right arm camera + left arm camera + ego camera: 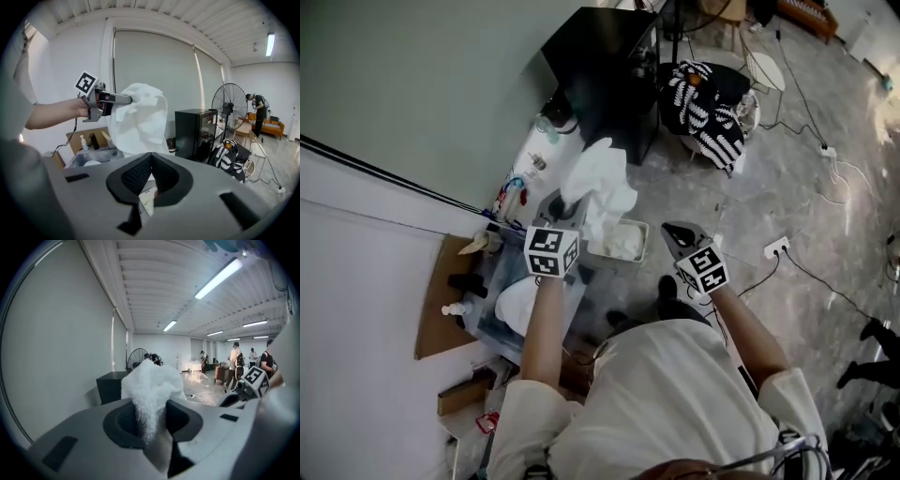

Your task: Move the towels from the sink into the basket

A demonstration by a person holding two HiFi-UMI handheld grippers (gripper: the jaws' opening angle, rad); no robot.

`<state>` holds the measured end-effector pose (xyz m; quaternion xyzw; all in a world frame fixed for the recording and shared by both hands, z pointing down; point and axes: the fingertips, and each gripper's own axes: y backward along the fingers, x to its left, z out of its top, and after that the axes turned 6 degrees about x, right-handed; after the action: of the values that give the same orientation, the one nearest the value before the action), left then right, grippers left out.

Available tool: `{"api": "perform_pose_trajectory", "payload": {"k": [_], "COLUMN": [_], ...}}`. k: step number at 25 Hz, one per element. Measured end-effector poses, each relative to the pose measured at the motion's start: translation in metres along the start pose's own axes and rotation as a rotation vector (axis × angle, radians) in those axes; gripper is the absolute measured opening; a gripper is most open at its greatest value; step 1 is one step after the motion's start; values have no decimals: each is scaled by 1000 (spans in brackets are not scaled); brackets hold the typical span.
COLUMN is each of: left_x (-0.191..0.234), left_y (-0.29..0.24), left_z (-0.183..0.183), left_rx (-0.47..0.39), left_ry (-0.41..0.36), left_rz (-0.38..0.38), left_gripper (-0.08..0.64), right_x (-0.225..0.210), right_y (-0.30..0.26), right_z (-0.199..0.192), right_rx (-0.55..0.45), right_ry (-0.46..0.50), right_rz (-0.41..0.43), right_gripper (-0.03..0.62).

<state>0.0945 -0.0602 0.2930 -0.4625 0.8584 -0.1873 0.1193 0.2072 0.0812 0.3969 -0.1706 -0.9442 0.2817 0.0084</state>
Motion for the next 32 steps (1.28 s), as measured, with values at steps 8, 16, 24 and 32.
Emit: {"api": "perform_pose_trajectory", "payload": {"k": [8, 16, 24, 32], "left_x": [0, 13, 41, 62], "left_y": [-72, -169, -261, -330], "left_z": [-72, -211, -377, -542], "left_rx": [133, 282, 406, 484], "left_ry": [76, 215, 347, 480], "left_rz": [-15, 63, 174, 299], "left_gripper": [100, 100, 100, 100], "right_x": [-46, -90, -123, -121], "right_y": [-32, -98, -189, -282], "right_z": [-39, -115, -209, -315], "right_rx": [87, 215, 309, 384], "right_ry": [-42, -85, -123, -120], "right_rz": [4, 70, 134, 176], "right_gripper": [-5, -5, -5, -5]}}
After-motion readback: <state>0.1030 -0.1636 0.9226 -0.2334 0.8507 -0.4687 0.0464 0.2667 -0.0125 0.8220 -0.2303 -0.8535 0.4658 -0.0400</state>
